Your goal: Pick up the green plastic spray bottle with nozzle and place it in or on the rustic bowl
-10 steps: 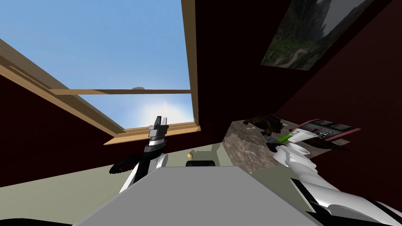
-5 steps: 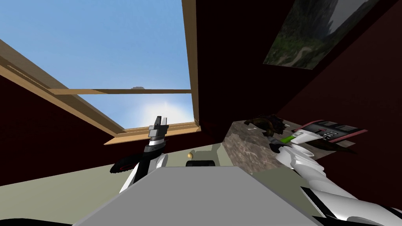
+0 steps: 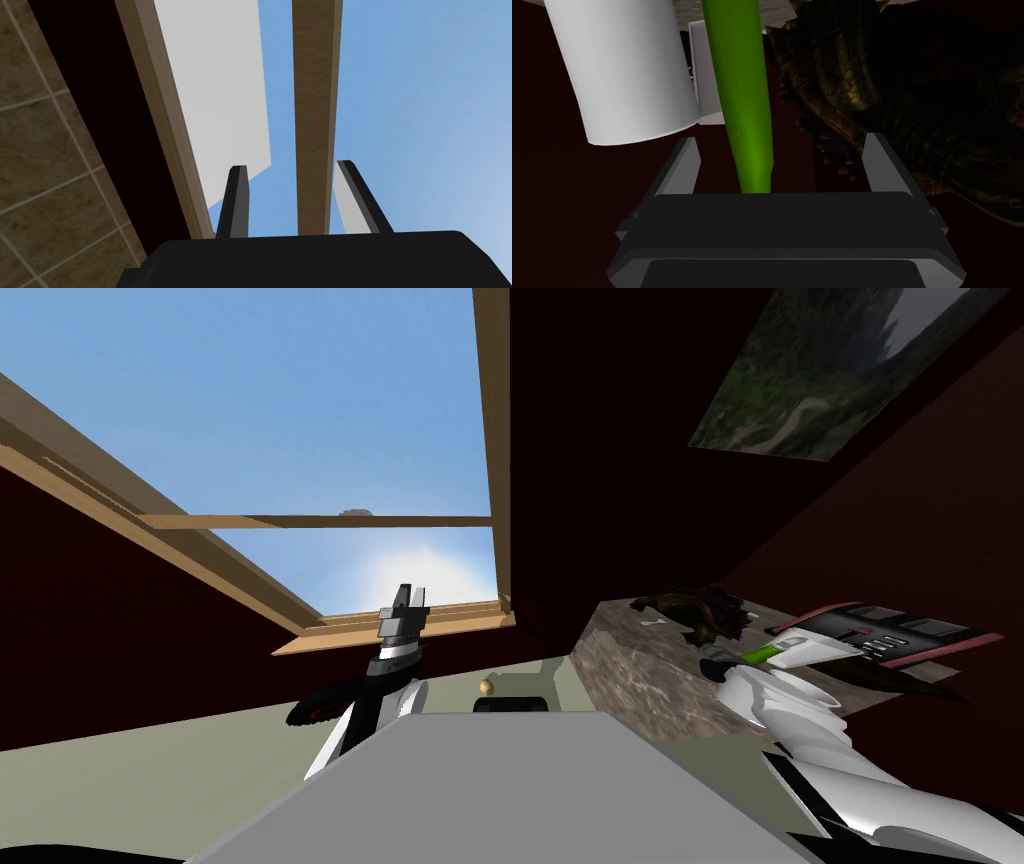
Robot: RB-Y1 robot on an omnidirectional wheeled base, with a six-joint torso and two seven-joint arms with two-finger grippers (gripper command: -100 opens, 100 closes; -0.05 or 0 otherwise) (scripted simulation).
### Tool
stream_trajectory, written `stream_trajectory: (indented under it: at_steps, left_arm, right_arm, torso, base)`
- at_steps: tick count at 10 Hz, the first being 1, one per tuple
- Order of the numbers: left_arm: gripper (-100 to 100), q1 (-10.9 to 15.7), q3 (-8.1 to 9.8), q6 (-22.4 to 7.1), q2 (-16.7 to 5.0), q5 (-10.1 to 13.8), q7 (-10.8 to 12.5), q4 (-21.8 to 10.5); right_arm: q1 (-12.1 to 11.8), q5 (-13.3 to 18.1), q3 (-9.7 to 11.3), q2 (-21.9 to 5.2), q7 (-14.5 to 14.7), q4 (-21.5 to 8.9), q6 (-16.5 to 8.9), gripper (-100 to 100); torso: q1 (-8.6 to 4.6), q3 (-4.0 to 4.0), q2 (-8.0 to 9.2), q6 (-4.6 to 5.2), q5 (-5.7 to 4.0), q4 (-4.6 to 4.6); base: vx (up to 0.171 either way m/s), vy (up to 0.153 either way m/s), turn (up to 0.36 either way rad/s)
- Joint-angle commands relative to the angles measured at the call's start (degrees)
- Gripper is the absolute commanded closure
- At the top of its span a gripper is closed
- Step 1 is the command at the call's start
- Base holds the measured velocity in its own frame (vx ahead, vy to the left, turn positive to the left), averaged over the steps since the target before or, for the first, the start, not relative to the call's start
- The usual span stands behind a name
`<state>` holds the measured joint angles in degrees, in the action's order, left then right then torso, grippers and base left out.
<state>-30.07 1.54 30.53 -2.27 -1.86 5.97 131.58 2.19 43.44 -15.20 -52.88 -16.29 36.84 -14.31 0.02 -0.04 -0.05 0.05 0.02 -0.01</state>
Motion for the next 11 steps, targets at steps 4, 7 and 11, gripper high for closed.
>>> stream_trajectory:
  at_steps: [4,7,11]
  left_arm:
    - [0,0.00,0.00,0.00,0.00,0.00,0.00,0.00]
    - [0,0.00,0.00,0.00,0.00,0.00,0.00,0.00]
    - [0,0.00,0.00,0.00,0.00,0.00,0.00,0.00]
  right_arm:
    - [0.66,9.49,-1.04,-1.02,-2.51,-4.17,-1.10,-100]
    - [0.66,2.73,-1.04,-1.02,-0.53,-3.83,-1.10,-100]
    - [1.12,1.70,-1.90,-1.84,-0.95,-6.62,-2.38,-100]
  torso:
    - [-0.02,0.03,0.05,0.01,0.00,0.01]
    - [-0.04,0.10,0.17,0.01,-0.01,0.04]
    - [0.02,-0.02,-0.03,-0.01,0.01,0.00]
  base:
    - [0.031,0.006,0.037]
    - [-0.004,-0.001,0.000]
    - [0.031,0.008,0.036]
